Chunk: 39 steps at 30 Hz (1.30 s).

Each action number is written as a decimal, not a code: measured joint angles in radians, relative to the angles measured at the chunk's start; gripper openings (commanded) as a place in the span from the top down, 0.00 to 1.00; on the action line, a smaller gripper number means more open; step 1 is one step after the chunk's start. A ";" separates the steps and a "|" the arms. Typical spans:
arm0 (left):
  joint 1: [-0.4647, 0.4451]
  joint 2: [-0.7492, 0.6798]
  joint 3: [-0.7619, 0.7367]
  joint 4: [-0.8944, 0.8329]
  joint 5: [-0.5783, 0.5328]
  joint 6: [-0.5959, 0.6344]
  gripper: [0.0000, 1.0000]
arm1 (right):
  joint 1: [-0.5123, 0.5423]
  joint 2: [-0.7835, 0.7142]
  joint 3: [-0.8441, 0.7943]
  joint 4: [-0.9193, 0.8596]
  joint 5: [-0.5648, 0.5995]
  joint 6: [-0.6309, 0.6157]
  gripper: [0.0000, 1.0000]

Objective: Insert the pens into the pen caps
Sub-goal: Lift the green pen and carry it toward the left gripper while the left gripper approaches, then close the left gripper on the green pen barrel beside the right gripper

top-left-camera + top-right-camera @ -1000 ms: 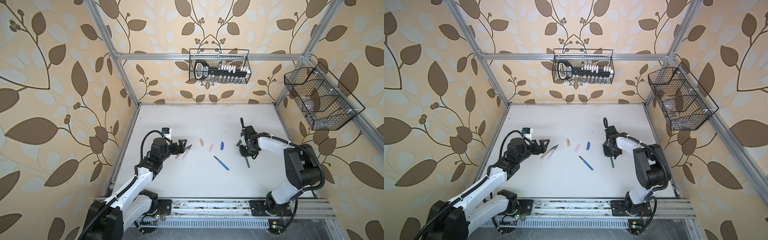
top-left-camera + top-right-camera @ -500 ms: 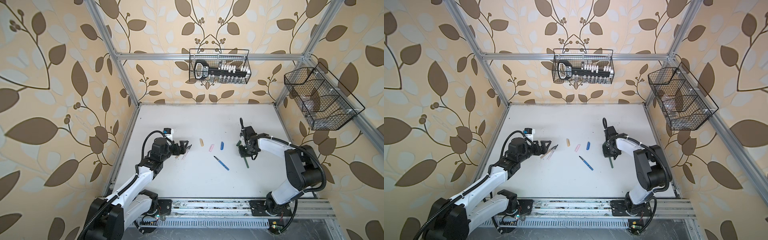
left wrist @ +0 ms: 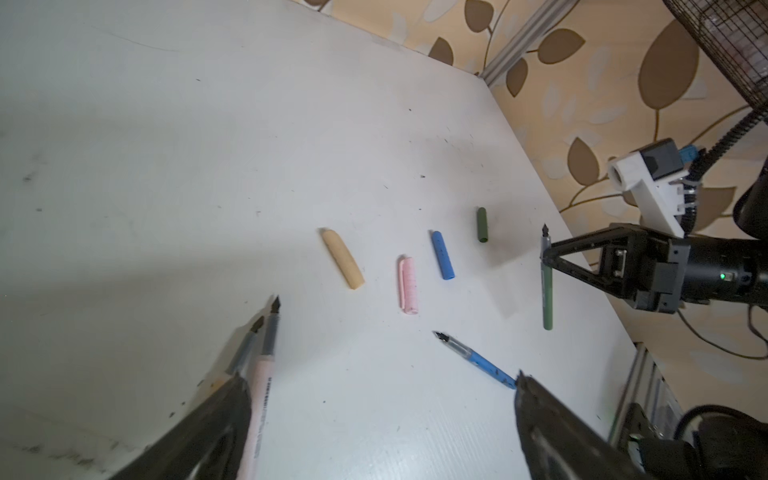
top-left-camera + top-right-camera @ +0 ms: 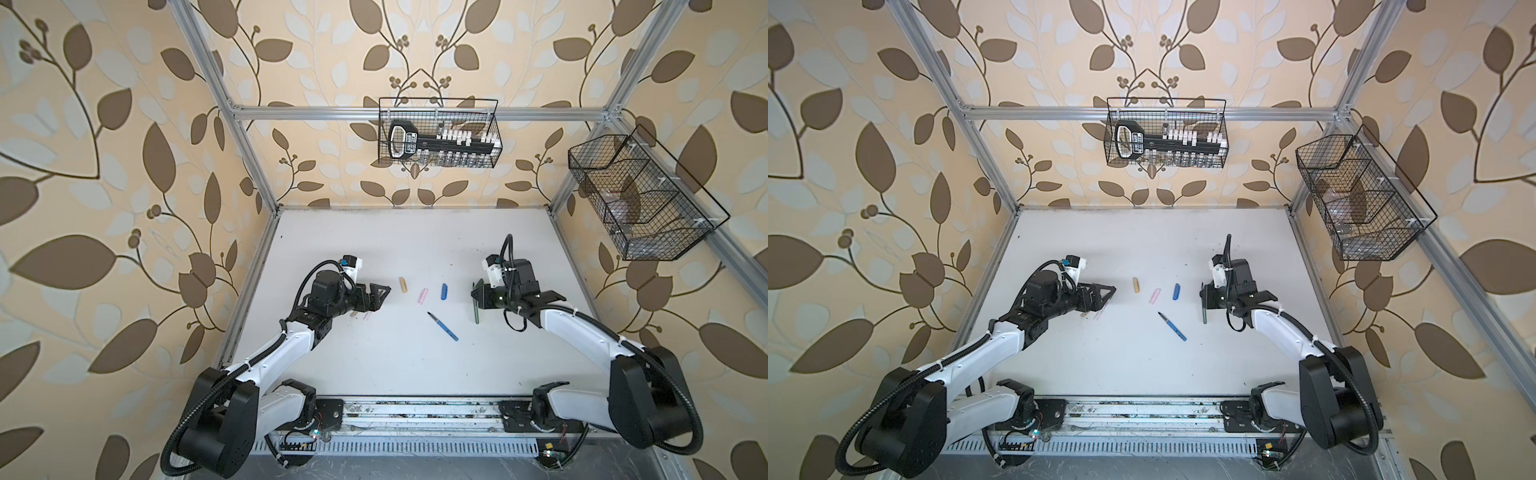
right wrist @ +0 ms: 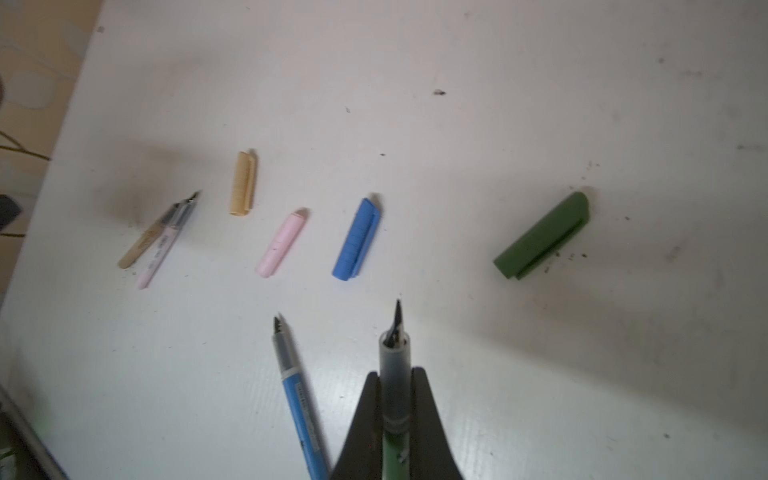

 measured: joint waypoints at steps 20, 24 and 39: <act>-0.202 0.262 0.054 0.352 0.232 -0.161 0.06 | 0.322 -0.066 -0.203 0.789 -0.024 0.360 1.00; -0.212 0.262 0.054 0.404 0.256 -0.187 0.07 | 0.339 -0.025 -0.203 0.829 -0.014 0.379 1.00; -0.253 0.262 0.056 0.413 0.299 -0.201 0.26 | 0.393 0.037 -0.203 0.969 0.016 0.396 1.00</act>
